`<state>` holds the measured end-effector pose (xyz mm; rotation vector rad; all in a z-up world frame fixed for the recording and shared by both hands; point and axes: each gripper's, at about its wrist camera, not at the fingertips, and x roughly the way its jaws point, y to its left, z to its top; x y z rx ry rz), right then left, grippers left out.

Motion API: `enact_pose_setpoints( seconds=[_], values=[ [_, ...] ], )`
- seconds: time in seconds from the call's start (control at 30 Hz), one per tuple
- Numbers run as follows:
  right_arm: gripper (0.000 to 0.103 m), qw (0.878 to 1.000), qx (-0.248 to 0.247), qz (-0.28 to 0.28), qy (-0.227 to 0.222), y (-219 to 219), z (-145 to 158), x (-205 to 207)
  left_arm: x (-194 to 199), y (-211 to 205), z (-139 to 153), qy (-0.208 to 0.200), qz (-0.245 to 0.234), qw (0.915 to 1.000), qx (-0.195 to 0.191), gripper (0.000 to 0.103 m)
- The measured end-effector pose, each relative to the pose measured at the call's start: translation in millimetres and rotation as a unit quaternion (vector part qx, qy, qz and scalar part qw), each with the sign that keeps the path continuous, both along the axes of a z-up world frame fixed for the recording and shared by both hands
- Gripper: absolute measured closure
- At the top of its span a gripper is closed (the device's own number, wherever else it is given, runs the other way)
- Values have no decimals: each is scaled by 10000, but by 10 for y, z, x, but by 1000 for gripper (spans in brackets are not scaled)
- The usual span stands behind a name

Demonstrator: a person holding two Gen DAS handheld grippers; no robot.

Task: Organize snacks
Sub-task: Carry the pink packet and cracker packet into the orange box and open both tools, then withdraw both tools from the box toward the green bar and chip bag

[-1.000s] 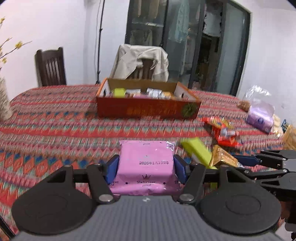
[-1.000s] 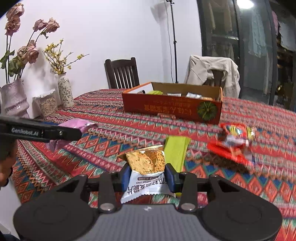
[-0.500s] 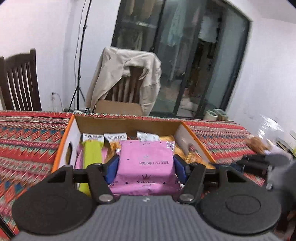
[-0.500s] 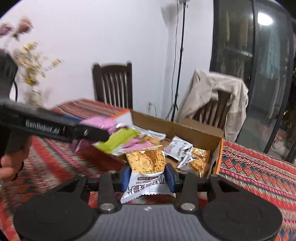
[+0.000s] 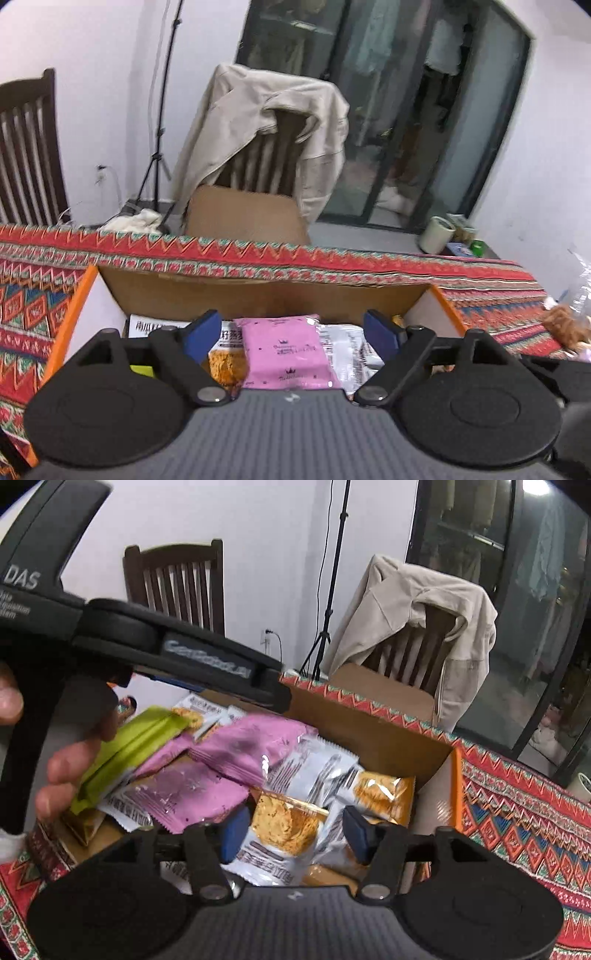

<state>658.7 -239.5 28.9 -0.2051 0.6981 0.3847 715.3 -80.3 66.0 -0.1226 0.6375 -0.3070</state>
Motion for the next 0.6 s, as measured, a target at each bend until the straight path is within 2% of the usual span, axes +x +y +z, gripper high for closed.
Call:
enact_pose_setpoints(
  seconds=[0.17,0.3,0.4,0.47,0.6],
  values=[
    [41,9999,65,-67,-113,-64,164,-56,-147,108,168,-122,-31,9997,223,17],
    [40,9995,138,-81,-264,-87,365,-204,-474,258,373,-176,-78,9994,274,17],
    [38,9989,85,-45,-468,-110,578,-460,-896,353,554,-367,-170,9982,445,13],
    [30,9979,54,-35,-641,-149,736,-707,-1257,435,665,-513,-237,9971,501,13],
    [26,9955,-48,-48,-944,-262,1009,-1284,-1999,596,816,-777,-353,9944,621,7]
  ],
)
